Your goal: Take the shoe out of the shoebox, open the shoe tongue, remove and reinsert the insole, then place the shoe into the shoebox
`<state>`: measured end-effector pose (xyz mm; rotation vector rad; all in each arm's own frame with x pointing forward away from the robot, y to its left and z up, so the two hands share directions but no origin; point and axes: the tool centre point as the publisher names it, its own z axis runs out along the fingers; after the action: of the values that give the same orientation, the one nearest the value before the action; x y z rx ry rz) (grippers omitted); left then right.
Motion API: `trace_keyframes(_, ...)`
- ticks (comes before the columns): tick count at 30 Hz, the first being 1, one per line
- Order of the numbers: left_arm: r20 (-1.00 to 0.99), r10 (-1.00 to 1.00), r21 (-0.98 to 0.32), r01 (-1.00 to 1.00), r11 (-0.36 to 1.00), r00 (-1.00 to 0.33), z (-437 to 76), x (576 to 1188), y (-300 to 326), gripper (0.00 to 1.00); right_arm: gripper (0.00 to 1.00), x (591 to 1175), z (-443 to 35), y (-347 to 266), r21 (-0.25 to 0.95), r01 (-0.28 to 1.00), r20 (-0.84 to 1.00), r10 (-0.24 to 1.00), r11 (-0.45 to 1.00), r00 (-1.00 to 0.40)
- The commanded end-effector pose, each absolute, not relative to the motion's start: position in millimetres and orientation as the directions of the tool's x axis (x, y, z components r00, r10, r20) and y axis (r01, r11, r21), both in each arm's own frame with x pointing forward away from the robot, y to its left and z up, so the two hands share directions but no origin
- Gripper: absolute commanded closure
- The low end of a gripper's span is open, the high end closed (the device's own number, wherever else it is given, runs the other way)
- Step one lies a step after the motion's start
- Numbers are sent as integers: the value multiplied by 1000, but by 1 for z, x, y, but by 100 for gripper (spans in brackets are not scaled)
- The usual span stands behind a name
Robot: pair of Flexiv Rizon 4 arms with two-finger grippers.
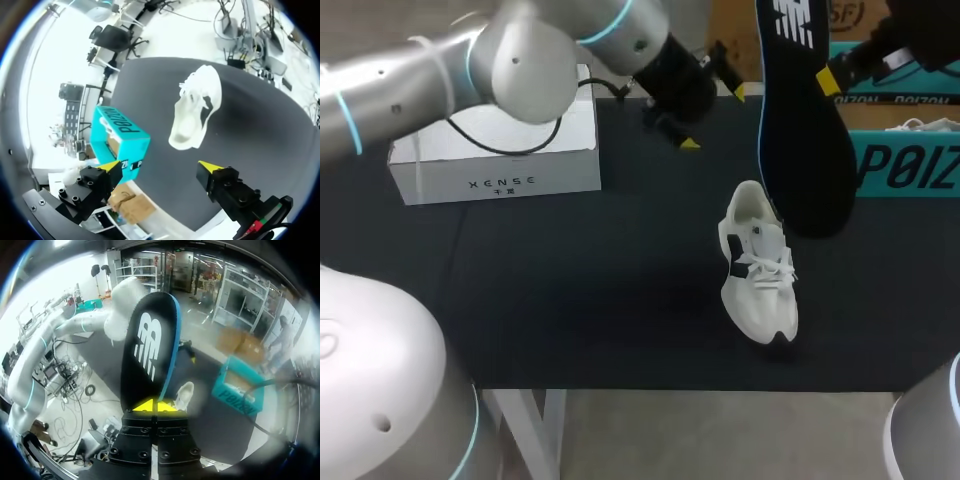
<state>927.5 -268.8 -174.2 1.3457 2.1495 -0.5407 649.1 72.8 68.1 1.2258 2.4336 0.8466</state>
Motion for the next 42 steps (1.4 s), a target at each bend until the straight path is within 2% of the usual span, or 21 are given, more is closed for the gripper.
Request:
trace_keyframes(1,-828,492,-46,906,421,-270,-181,922,-261,0,100,651,69,74,614,637,8,803,467,-596)
trace_keyframes(7,-828,492,-46,906,421,-270,-181,922,-261,0,100,651,69,74,614,637,8,803,467,-596)
trace_keyframes(9,-878,459,41,935,352,-134,-161,929,-272,0,100,651,69,74,614,637,8,803,467,-596)
trace_keyframes(12,-928,372,110,954,278,-1,-142,935,-282,0,100,651,69,74,614,637,8,803,467,-596)
trace_keyframes(16,-964,254,121,980,159,78,-132,933,-290,0,100,651,69,74,614,637,8,803,467,-596)
trace_keyframes(23,-982,173,83,995,56,72,-132,928,-288,0,100,651,69,74,614,637,8,803,467,-596)
trace_keyframes(30,-974,160,177,981,75,163,-136,921,-272,0,100,651,69,74,614,637,8,803,467,-596)
trace_keyframes(42,-974,34,225,959,170,222,-124,894,-248,0,100,651,69,74,614,637,8,803,467,-596)
